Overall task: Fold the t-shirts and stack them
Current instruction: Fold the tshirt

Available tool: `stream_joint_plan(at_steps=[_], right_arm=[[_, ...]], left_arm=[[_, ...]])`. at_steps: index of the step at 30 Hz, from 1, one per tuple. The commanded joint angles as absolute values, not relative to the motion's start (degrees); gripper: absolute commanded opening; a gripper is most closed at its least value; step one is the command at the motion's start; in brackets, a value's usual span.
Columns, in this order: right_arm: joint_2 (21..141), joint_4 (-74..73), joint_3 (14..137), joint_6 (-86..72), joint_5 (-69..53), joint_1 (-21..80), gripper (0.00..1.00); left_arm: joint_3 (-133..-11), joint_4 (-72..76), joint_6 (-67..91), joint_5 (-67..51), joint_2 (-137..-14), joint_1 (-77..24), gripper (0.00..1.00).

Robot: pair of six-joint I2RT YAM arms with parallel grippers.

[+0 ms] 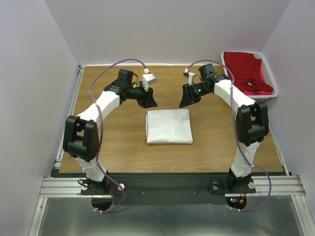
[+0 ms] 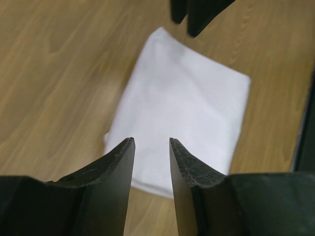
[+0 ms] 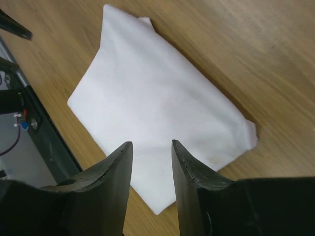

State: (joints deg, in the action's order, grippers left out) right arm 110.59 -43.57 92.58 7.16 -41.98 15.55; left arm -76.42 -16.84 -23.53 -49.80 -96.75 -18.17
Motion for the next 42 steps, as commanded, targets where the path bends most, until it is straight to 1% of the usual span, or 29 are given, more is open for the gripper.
stream_joint_plan(at_steps=[1, 4, 9, 13, 16, 18, 20, 21, 24, 27, 31, 34, 39, 42], right_arm=[[112.85, -38.42, 87.90, 2.91, -49.48, 15.82, 0.43], [113.90, -34.64, 84.56, 1.41, -49.58, 15.82, 0.43], [118.38, -30.42, 83.50, 0.26, -46.94, 15.91, 0.43], [123.21, -28.65, 87.43, 0.26, -40.98, 15.82, 0.43], [123.93, -28.74, 91.84, -1.67, -40.95, 15.73, 0.43], [121.74, -28.83, 93.42, -2.37, -42.44, 15.73, 0.43], [119.11, -28.74, 93.26, -3.77, -46.57, 15.82, 0.44], [116.48, -28.74, 92.90, -4.74, -47.80, 16.08, 0.44], [113.39, -28.57, 89.66, -6.06, -49.92, 17.57, 0.44], [110.66, -26.21, 84.84, -8.08, -52.90, 20.20, 0.44], [110.47, -20.49, 77.98, -12.30, -55.72, 23.81, 0.44], [114.77, -19.69, 76.56, -12.92, -56.95, 24.70, 0.42], [122.59, -19.78, 75.50, -10.73, -53.88, 24.43, 0.36], [123.31, -19.86, 75.06, -9.58, -52.21, 24.17, 0.36]], left_arm=[[-73.21, -9.76, -12.75, -57.39, -102.64, -19.34, 0.39], [-73.04, -9.05, -11.25, -55.91, -107.04, -18.81, 0.36], [-74.96, -9.31, -11.43, -53.79, -116.17, -16.70, 0.35], [-83.38, -13.08, -13.79, -49.85, -123.39, -14.07, 0.32], [-88.67, -15.90, -16.07, -48.52, -124.72, -11.96, 0.31], [-90.34, -17.83, -17.40, -50.00, -121.84, -11.43, 0.31], [-88.87, -18.63, -17.58, -53.59, -118.23, -11.51, 0.33], [-85.90, -17.41, -16.97, -55.18, -114.04, -11.77, 0.34], [-78.08, -14.60, -13.72, -59.23, -106.91, -13.44, 0.34], [-72.27, -11.52, -10.65, -60.90, -104.25, -15.11, 0.34], [-65.85, -7.30, -6.60, -64.59, -105.72, -16.26, 0.34], [-62.06, -6.94, -6.42, -65.04, -108.71, -16.44, 0.34], [-60.64, -7.29, -6.59, -60.39, -115.38, -14.86, 0.34], [-62.05, -9.48, -8.16, -59.06, -118.38, -12.84, 0.34]])
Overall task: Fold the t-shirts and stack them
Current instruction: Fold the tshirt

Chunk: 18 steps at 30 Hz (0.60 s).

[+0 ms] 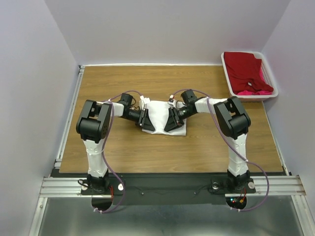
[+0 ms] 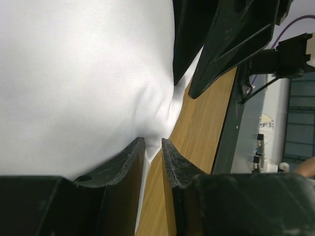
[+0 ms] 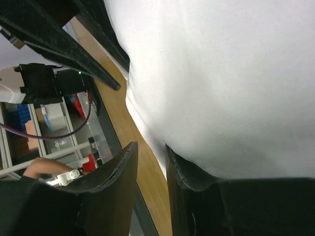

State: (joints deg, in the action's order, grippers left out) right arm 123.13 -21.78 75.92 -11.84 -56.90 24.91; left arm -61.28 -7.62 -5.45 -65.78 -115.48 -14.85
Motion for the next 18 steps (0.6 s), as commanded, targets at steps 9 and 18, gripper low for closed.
stream_joint_plan(at_steps=[9, 18], right_arm=[[109.34, -25.21, 68.21, -3.44, -54.23, 24.08, 0.36], [96.25, -36.39, 70.13, 4.92, -49.22, 20.31, 0.42]], left_arm=[[-60.03, -15.29, -14.15, -57.57, -110.84, -9.76, 0.34], [-66.00, -11.87, -9.76, -40.28, -92.04, -11.33, 0.43]])
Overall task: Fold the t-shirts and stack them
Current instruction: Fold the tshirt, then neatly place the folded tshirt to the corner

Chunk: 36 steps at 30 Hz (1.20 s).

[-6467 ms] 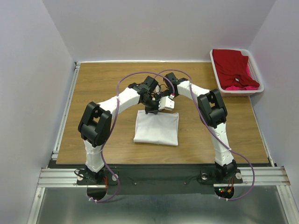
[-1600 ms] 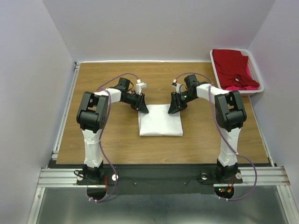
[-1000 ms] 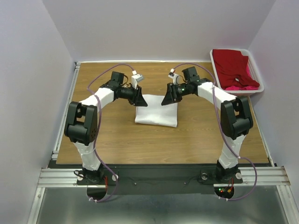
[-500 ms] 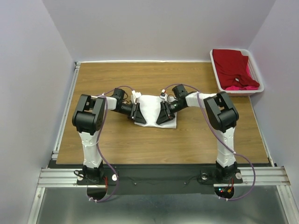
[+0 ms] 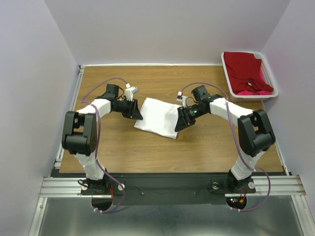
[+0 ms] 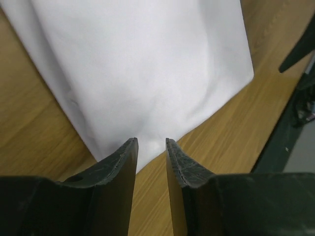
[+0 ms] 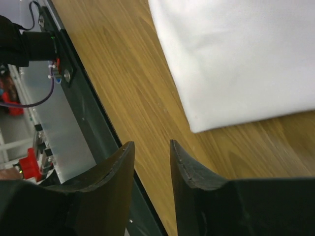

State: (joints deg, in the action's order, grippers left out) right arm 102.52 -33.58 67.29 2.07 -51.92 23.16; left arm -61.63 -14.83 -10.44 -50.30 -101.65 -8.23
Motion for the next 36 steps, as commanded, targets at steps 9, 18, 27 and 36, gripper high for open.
stream_joint_plan(at_steps=[9, 18, 27, 36], right_arm=[[92.64, -37.62, 71.98, 3.25, -44.48, 10.02, 0.69], [91.58, -37.53, 71.90, 1.67, -43.07, 7.30, 0.87], [92.11, -37.70, 71.54, 1.93, -42.10, 7.29, 0.88], [93.95, -37.62, 72.16, 2.46, -41.84, 7.12, 0.89]], left_arm=[[-68.20, -13.09, -10.12, -11.89, -89.38, -32.69, 0.54], [-72.86, -13.53, -6.77, -2.56, -105.00, -39.02, 0.59], [-74.88, -17.31, -7.91, -2.37, -113.29, -31.48, 0.60], [-80.94, -23.37, -12.73, -0.53, -120.49, -11.35, 0.60]])
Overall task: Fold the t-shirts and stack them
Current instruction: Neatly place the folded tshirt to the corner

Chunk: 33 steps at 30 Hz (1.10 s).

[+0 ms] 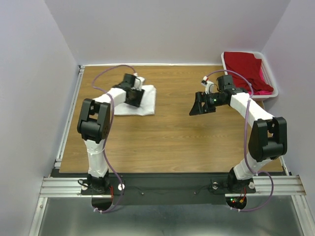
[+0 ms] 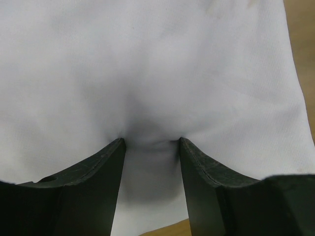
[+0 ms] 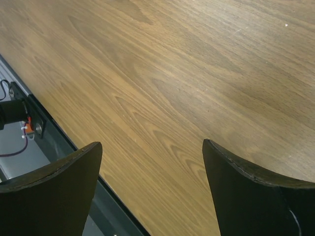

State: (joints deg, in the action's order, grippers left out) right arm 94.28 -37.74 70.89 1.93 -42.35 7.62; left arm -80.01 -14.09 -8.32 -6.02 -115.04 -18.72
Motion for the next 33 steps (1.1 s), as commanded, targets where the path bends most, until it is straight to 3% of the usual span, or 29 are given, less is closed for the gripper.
stream_joint_plan(at_steps=[1, 11, 20, 30, 33], right_arm=[[94.04, -37.62, 72.25, 2.46, -41.84, 7.12, 0.89], [96.15, -37.71, 72.95, 2.64, -41.92, 7.03, 0.89], [96.33, -37.97, 73.21, 2.55, -41.92, 6.86, 0.89], [94.66, -38.32, 74.18, 2.02, -42.01, 6.86, 0.90], [93.61, -38.32, 73.92, 1.76, -41.93, 6.94, 0.96]], left_arm=[[-82.77, -23.73, -13.70, -0.44, -121.72, -8.55, 0.60], [-105.10, -32.07, -27.59, -1.41, -133.67, 5.00, 0.60], [-110.66, -34.19, -33.74, -1.41, -136.85, 7.82, 0.60], [-109.51, -34.19, -34.03, -5.96, -123.59, 8.09, 0.63], [-106.27, -34.98, -31.65, -8.87, -114.82, 8.00, 0.67]])
